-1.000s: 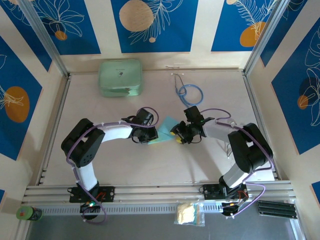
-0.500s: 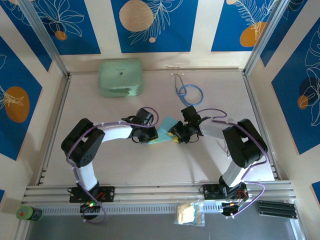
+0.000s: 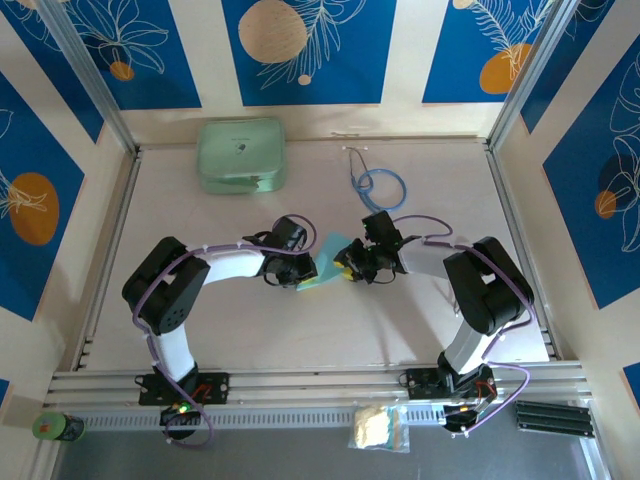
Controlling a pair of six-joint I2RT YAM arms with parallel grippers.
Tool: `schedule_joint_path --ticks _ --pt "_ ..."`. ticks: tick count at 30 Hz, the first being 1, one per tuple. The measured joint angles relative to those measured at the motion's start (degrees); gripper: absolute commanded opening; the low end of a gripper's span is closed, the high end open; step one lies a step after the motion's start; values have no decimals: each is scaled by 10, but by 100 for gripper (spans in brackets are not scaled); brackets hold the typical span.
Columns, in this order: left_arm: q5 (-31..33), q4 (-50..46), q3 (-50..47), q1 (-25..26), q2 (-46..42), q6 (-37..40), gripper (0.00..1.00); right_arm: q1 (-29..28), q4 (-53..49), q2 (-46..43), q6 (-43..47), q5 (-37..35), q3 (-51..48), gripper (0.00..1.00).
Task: Fold a paper plane with a square sheet of paper (pick it up from the middle)
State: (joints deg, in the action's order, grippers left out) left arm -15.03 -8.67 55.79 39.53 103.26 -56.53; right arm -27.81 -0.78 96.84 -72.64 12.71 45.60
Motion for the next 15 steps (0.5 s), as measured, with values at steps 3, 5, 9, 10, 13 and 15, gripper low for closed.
schedule_joint_path --ticks 3,5,9,10,13,15 --pt "0 0 0 0 0 -2 16 0 9 0 0 5 -1 25" --pt "0 0 0 0 0 -3 17 -1 16 0 0 9 -1 23" --pt "0 0 0 -1 0 -4 18 -3 21 2 3 11 -1 16" --pt "-1 0 0 -1 0 -5 18 -3 21 2 2 12 -1 14" --pt "-2 1 0 -5 -1 -4 20 -3 20 2 4 12 -1 8" --pt "-2 0 0 -6 -5 -4 23 -3 16 2 7 12 -1 5"
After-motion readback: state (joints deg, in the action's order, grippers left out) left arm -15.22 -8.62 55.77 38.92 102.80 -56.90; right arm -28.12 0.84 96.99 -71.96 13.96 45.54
